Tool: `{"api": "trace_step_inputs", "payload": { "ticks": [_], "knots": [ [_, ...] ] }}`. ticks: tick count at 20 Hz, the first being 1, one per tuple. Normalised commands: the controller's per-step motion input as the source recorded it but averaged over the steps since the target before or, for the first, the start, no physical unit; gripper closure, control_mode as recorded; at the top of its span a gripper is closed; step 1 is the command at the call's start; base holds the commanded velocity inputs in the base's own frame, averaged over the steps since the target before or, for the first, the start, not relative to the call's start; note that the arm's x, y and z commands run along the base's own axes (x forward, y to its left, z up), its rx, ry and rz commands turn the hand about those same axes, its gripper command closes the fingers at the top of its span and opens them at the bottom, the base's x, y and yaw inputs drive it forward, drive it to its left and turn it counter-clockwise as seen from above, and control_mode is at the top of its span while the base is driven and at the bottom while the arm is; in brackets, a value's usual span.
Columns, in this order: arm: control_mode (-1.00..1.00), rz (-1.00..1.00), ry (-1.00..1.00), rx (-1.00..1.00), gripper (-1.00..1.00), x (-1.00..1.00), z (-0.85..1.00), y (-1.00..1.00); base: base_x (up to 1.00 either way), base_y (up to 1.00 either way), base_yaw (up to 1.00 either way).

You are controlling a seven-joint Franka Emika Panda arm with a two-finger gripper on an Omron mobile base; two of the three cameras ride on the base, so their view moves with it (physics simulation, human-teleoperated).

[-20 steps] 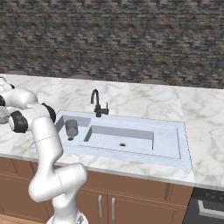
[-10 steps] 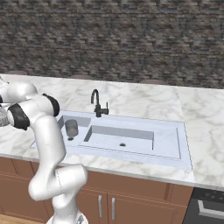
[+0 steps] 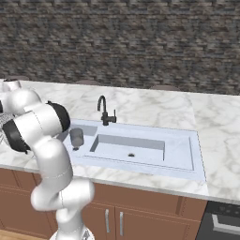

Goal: Place the glass cup in the left basin and the strainer in the right basin of the sink.

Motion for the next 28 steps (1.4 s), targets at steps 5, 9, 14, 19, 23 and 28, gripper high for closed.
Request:
{"api": "trace_step_inputs", "payload": {
  "ticks": [5,9,14,19,23,28],
  "knots": [
    [-1.00,-0.11,0.09,0.21,1.00,-0.20,0.45,-0.85,0.00,0.00,0.00],
    [-1.00,-0.19,0.27,0.05,1.00,-0.17,0.31,-0.58,0.00,0.00,0.00],
    [-1.00,-0.05,0.09,-0.06,1.00,-0.12,-0.14,-0.54,0.00,0.00,0.00],
    [-1.00,0.00,0.07,-0.07,1.00,-0.13,0.06,-0.75,0.00,0.00,0.00],
    [-1.00,0.00,0.06,-0.13,1.00,-0.16,0.11,-0.67,0.00,0.00,0.00],
    [-1.00,-0.01,0.02,-0.10,1.00,-0.25,0.00,-0.76,0.00,0.00,0.00]
  ]
}}
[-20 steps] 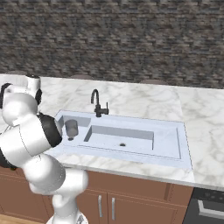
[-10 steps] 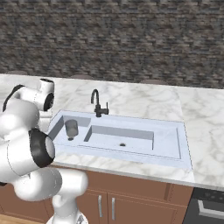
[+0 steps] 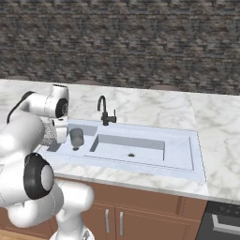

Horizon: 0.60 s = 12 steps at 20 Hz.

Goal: Place the glass cup in the left basin and the strainer in the right basin of the sink.

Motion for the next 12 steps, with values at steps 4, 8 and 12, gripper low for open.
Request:
{"api": "trace_step_inputs", "payload": {
  "ticks": [4,8,12],
  "knots": [
    [-1.00,-0.01,0.00,-0.02,1.00,-0.24,0.00,-0.60,0.00,0.00,0.00],
    [-1.00,0.00,-0.02,0.00,1.00,-0.30,0.00,-0.55,0.00,0.00,0.00],
    [-1.00,0.00,-0.01,-0.02,1.00,-0.04,-0.01,-0.65,0.00,0.00,0.00]
  ]
}}
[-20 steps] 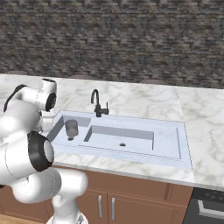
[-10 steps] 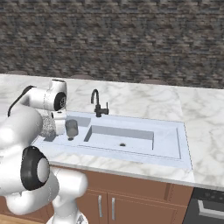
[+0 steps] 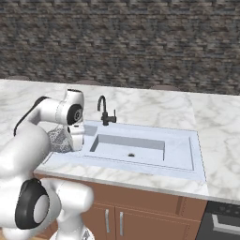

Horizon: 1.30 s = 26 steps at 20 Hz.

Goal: Place the glass cup in the left basin and the strainer in the right basin of the sink.

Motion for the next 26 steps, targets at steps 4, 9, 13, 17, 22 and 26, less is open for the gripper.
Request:
{"api": "trace_step_inputs", "payload": {
  "ticks": [4,9,13,17,22,26],
  "knots": [
    [-1.00,0.00,-0.01,-0.03,1.00,0.13,-0.07,-0.63,0.00,0.00,0.00],
    [-1.00,-0.07,-0.01,0.00,1.00,0.26,-0.16,-0.51,0.00,0.00,0.00],
    [-1.00,-0.18,0.04,0.00,1.00,0.32,-0.03,-0.72,0.00,0.00,0.00],
    [-1.00,-0.11,0.12,0.00,1.00,0.55,0.00,-0.66,0.00,0.00,0.00],
    [-1.00,-0.01,0.08,-0.04,1.00,0.71,-0.10,-0.45,0.00,0.00,0.00],
    [-1.00,0.00,0.00,-0.04,1.00,0.60,-0.17,-0.53,0.00,0.00,0.00]
  ]
}}
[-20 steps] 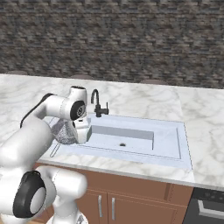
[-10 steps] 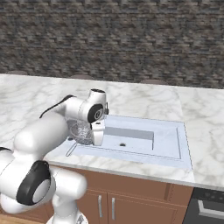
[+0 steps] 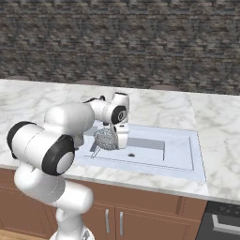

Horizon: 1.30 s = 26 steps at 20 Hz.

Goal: Place the glass cup in the left basin and the strainer in the right basin of the sink.

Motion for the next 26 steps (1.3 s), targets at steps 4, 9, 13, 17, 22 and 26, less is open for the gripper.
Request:
{"api": "trace_step_inputs", "payload": {
  "ticks": [4,9,13,17,22,26],
  "knots": [
    [-1.00,0.02,-0.01,-0.01,1.00,0.44,-0.24,-0.46,0.00,0.00,0.00],
    [-1.00,0.07,-0.02,-0.02,1.00,0.27,-0.29,-0.31,0.00,0.00,0.00],
    [-1.00,0.27,0.03,-0.02,1.00,0.29,-0.42,-0.08,0.00,0.00,0.00],
    [-1.00,0.33,0.03,0.01,1.00,0.19,-0.27,0.00,0.00,0.00,0.00],
    [-1.00,0.26,0.00,0.05,1.00,0.40,-0.18,-0.12,0.00,0.00,0.00],
    [-1.00,0.38,-0.09,0.01,1.00,0.33,-0.08,-0.11,0.00,0.00,0.00]
  ]
}}
